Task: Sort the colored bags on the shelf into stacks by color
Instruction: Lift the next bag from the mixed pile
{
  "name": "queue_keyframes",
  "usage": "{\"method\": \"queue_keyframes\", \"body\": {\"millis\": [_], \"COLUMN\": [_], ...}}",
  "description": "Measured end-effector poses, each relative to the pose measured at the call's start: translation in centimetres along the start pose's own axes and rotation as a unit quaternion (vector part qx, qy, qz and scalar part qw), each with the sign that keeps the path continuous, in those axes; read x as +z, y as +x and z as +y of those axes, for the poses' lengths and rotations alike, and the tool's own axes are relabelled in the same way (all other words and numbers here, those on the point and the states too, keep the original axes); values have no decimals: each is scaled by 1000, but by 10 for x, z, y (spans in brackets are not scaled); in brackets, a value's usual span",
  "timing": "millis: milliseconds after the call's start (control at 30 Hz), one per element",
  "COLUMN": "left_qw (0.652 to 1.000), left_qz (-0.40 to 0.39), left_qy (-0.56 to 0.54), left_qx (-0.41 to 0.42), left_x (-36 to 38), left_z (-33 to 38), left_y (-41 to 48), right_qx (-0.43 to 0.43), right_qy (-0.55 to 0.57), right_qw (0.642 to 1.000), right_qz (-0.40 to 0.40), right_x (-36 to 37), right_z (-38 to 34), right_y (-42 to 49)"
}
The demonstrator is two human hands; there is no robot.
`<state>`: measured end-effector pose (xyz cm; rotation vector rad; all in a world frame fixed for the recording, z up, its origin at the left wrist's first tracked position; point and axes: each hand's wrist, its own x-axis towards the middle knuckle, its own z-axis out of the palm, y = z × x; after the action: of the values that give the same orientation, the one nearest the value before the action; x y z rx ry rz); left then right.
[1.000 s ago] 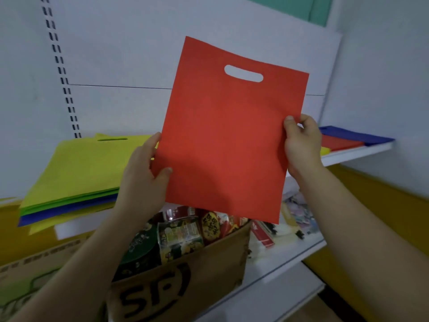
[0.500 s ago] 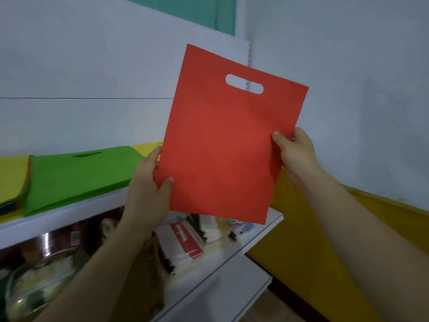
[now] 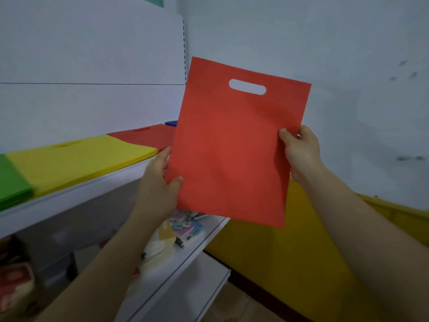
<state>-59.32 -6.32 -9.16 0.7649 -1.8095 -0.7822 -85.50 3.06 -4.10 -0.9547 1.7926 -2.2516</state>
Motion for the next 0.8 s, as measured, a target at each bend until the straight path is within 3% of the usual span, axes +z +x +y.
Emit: {"method": "queue_keyframes", "body": {"millis": [433,800], "left_qw": [996,998], "left_qz": [-46,29], "left_qy": [-83,63], "left_qx": [-2,3], "left_x": [84,87], "left_z": [-44,-56], "left_y": [141,205], "right_qx": [-6,-8], "right_qy": [-17,11], "right_qw": [999,999], "right_qz": [35,-38], "right_x": [33,113], "right_z": [45,74], "right_y": [137,224]}}
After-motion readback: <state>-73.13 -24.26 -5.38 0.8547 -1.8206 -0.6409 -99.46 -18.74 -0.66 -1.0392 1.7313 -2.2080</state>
